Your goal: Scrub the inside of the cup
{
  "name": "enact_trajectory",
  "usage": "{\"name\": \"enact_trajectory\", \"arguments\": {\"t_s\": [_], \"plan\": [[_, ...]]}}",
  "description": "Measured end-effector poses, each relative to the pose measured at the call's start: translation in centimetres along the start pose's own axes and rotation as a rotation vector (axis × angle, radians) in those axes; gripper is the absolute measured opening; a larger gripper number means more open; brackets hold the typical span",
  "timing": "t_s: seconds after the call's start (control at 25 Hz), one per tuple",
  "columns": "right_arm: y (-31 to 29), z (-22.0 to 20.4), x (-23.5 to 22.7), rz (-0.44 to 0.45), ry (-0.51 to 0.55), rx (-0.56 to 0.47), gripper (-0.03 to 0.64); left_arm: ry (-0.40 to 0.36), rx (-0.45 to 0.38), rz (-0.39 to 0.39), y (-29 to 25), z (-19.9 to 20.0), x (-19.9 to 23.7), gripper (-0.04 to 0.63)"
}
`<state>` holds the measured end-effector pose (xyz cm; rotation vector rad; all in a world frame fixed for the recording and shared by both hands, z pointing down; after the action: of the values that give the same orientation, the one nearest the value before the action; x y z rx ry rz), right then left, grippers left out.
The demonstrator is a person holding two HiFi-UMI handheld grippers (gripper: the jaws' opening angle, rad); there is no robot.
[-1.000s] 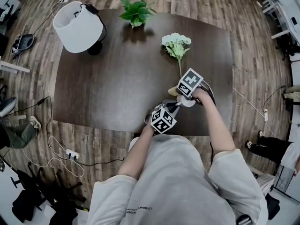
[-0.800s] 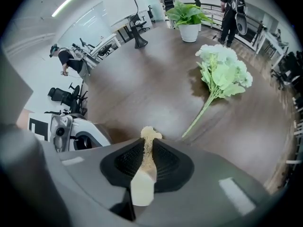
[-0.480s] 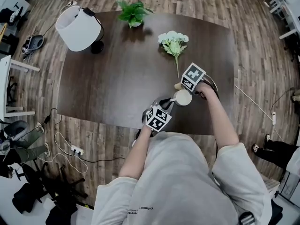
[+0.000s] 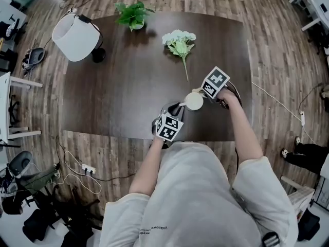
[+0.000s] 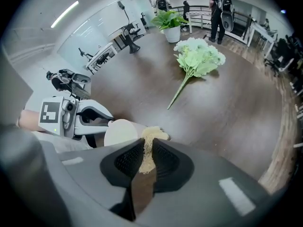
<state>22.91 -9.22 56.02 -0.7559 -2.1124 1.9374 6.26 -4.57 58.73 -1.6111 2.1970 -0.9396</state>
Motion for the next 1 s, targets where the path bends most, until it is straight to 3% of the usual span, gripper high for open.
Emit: {"name": "enact_trajectory", "arguments": {"t_s": [0.44,1.0], "plan": [[0.8,-6.8,0.7,0.047,-0.139,-0.129,0.078,0.035,-0.021,0.123,-0.7,0.4,-0.6,0.055],[0.4,-9.8,3.3,0.029,-0.183,-0.256,0.078,0.084,0.02,0.15,-1.8,0.2,-4.2,0.048]]}}
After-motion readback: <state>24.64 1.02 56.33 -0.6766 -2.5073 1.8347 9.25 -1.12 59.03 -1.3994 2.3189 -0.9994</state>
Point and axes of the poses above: the fingertips, and each gripper's own axes: y backward along the fingers, x to its left, z out of its top, the point moved 6 cm from there along y, backward along the fingers, and after that the axes turned 7 degrees about -z, right-handed, at the moved point
